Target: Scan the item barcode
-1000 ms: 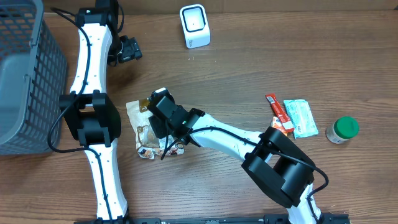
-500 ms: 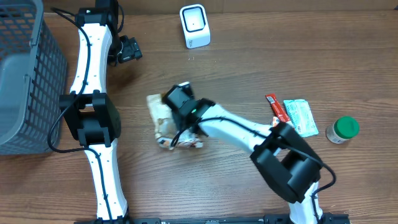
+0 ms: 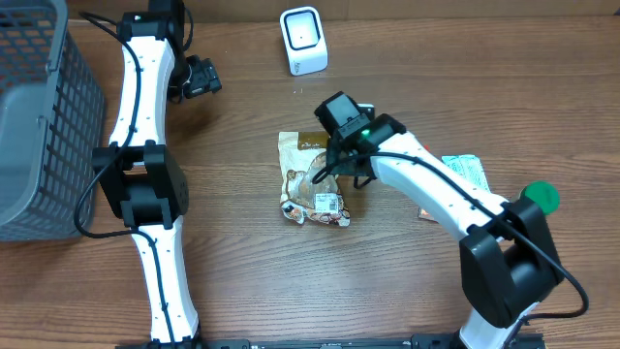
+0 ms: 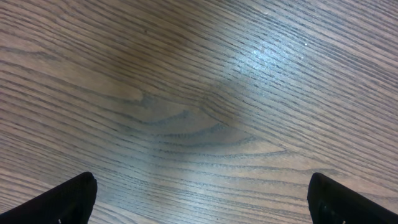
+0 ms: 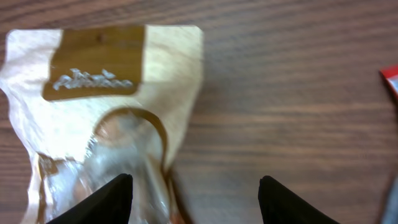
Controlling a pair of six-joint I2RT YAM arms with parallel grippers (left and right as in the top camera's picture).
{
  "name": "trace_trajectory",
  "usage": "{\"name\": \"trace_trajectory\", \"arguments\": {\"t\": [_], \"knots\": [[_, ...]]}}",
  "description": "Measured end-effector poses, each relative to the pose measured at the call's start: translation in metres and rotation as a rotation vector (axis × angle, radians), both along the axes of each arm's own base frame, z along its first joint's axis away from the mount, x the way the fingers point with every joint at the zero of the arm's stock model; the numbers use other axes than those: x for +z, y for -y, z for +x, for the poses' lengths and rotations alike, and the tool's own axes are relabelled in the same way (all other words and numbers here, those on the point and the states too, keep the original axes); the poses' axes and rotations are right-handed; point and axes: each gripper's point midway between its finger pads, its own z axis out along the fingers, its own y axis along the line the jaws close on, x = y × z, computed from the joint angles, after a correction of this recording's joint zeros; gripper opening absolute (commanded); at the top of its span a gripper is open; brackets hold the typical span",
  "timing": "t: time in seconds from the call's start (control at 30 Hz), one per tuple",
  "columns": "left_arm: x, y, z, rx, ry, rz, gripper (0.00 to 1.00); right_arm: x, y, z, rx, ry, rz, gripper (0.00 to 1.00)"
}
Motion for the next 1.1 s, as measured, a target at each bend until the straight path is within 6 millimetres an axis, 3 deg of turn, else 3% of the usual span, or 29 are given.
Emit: {"name": "trace_trajectory", "arguments": {"t": [0.1,0.23,0.33,0.5,0.63,0.87,1.1], "knots": [[0.000,0.000,0.000,0.000,0.000,0.000,1.00,-0.003,0.015,-0.013,-0.025,-0.073,-0.022,0.50],[0.000,0.000,0.000,0.000,0.000,0.000,1.00,-0.008,0.023,-0.030,-0.046,-0.166,-0.013,0.44],[0.000,0.000,0.000,0.000,0.000,0.000,1.00,-0.010,0.020,-0.045,-0.032,-0.225,-0.015,0.44],[0.000,0.000,0.000,0.000,0.000,0.000,1.00,-0.011,0.000,-0.063,0.032,-0.252,-0.010,0.43],[0.000,0.000,0.000,0.000,0.000,0.000,1.00,-0.023,-0.011,-0.078,0.054,-0.260,-0.018,0.43],[0.000,0.000,0.000,0.000,0.000,0.000,1.00,-0.054,-0.004,-0.094,0.049,-0.281,-0.033,0.47],[0.000,0.000,0.000,0.000,0.000,0.000,1.00,-0.056,-0.015,-0.101,0.060,-0.321,0.034,0.54]]}}
